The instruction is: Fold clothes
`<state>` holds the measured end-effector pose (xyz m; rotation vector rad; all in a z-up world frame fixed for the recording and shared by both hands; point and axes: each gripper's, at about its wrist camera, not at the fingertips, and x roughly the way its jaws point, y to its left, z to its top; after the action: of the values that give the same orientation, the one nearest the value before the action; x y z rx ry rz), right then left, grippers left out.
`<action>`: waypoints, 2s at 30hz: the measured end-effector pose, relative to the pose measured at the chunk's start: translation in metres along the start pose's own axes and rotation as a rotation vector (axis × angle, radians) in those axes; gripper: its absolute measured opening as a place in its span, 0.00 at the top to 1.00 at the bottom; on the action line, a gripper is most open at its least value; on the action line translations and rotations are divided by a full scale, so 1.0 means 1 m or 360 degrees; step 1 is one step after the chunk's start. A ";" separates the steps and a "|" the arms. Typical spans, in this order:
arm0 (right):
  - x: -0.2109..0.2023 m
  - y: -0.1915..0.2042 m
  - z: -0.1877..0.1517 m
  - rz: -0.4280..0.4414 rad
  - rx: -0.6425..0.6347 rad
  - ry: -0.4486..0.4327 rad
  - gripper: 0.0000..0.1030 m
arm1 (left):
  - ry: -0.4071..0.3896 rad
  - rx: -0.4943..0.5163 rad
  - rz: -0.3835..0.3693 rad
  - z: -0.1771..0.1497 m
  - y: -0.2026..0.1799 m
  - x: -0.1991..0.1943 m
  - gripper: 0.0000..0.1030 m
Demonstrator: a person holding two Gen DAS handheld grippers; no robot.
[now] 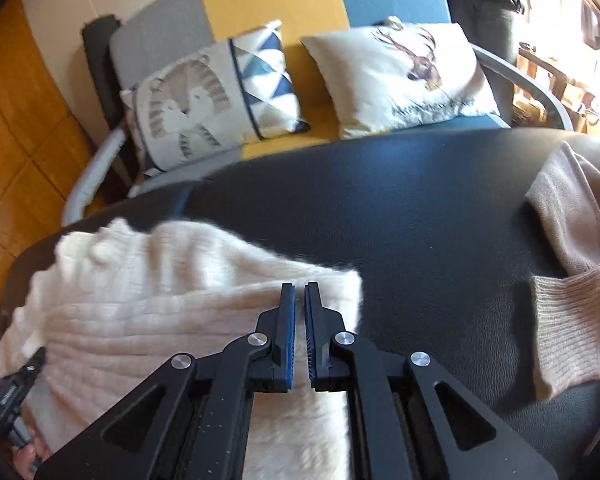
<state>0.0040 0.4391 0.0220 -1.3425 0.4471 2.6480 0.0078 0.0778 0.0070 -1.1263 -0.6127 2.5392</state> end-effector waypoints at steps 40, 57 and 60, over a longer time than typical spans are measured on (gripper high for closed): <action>-0.068 -0.003 -0.110 0.0107 0.0092 -0.0039 0.95 | 0.0011 -0.0070 -0.0082 0.004 0.010 0.001 0.87; -0.059 -0.014 -0.091 0.0067 0.0130 -0.0125 0.95 | 0.0010 -0.0091 -0.0104 0.005 0.012 0.002 0.87; -0.062 -0.016 -0.087 0.0082 0.0137 -0.0105 0.94 | 0.0010 -0.0095 -0.0109 0.005 0.013 0.002 0.87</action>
<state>0.1113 0.4270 0.0204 -1.2316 0.5873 2.6711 0.0013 0.0662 0.0027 -1.1128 -0.7170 2.4742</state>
